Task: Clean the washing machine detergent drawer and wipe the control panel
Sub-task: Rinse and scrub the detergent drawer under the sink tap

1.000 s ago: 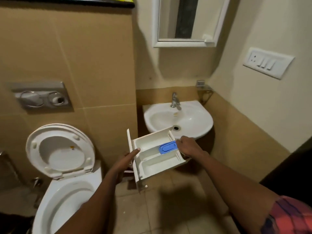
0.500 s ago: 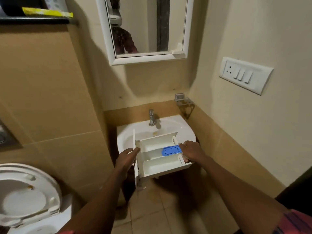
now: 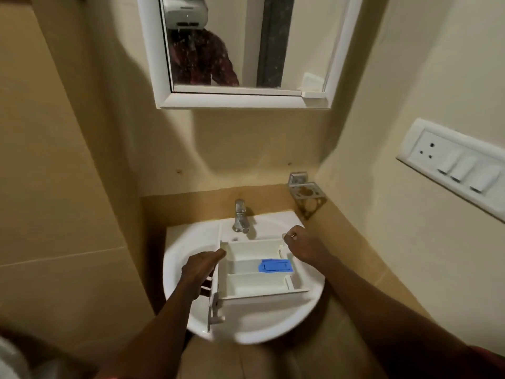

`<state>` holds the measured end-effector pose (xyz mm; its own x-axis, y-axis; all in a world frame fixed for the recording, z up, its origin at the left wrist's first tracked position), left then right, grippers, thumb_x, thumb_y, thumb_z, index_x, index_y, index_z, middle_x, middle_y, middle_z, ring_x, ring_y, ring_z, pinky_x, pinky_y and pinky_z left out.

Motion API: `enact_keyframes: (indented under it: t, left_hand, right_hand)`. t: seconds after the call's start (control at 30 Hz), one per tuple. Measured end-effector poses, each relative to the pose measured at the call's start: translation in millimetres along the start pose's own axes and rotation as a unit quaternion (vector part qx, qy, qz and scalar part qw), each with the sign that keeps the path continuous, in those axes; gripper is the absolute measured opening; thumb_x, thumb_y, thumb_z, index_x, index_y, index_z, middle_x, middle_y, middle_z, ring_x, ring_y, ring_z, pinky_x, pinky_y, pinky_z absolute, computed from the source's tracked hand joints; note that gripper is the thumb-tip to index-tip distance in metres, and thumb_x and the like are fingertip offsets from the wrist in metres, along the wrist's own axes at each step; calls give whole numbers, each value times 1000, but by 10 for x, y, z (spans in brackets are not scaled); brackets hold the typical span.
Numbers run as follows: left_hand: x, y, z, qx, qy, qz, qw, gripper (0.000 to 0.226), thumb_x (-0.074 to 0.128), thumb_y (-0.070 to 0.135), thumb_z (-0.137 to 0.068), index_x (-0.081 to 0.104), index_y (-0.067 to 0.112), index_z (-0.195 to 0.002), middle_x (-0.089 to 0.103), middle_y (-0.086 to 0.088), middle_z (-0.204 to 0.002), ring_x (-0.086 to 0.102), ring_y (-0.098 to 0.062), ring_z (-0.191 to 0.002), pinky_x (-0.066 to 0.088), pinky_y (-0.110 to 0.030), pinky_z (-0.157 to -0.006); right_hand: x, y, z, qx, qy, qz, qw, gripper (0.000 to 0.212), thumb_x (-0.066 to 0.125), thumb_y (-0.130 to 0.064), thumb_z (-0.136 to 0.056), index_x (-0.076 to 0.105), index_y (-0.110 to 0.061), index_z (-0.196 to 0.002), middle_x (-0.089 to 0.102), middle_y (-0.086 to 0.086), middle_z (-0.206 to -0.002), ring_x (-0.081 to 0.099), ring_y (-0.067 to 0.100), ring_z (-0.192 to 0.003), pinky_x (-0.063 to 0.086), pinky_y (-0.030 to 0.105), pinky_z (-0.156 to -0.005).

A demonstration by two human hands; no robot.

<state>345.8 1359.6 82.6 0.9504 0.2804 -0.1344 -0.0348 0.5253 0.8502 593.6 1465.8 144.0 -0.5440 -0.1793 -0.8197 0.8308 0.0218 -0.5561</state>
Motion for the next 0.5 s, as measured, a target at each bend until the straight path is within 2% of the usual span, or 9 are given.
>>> enact_keyframes:
  t: [0.07,0.13,0.23,0.33,0.43,0.5]
  left_hand:
    - [14,-23,-200,-13,-12,1,1000,38,69,50,-84,69,20,-107,68,-16,-100,68,-37,-84,56,-36,-62]
    - [20,-40,-363,-22,-28,0,999,39,72,51,-81,69,21,-106,69,-18,-101,70,-40,-86,59,-40,-63]
    - [31,-90,-522,-33,-42,-4,999,51,75,55,-67,67,26,-108,70,-17,-102,72,-41,-88,61,-39,-62]
    - [44,-173,-606,-43,-52,7,998,47,74,56,-72,68,26,-108,72,-16,-99,74,-37,-83,59,-36,-60]
    - [72,-233,-694,-51,-52,20,997,48,73,58,-68,69,28,-105,74,-15,-96,74,-37,-80,57,-33,-58]
    - [118,-240,-733,-52,-53,26,997,40,73,53,-77,66,27,-107,73,-15,-95,73,-34,-76,57,-32,-57]
  right_hand:
    - [4,-110,-276,-1,-6,2,1000,24,54,-37,-94,60,-15,-102,66,4,-98,60,19,-91,47,32,-83]
    - [39,-234,-543,-3,-12,9,1000,31,55,-40,-93,61,-15,-110,66,5,-105,62,21,-99,48,32,-87]
    - [126,-433,-823,-18,-22,12,1000,34,58,-45,-91,60,-18,-110,64,4,-109,61,23,-102,48,32,-87]
    - [286,-571,-1021,-10,-38,14,999,38,60,-52,-85,60,-23,-109,60,5,-116,60,23,-104,48,34,-91]
    - [473,-662,-1194,-19,-59,36,997,44,63,-52,-84,62,-18,-113,60,9,-121,59,26,-108,48,37,-93]
    - [560,-707,-1283,-30,-64,49,996,48,63,-53,-84,64,-15,-113,60,8,-122,59,27,-109,49,36,-91]
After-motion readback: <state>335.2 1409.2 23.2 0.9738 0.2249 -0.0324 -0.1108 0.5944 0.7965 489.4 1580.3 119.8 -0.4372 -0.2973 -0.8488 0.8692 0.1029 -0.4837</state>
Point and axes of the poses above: each hand's wrist, its own z-axis away from the middle knuckle, its own x-axis out of the palm, y = z × x, the point moved 4 cm from there along -z, towards the middle knuckle
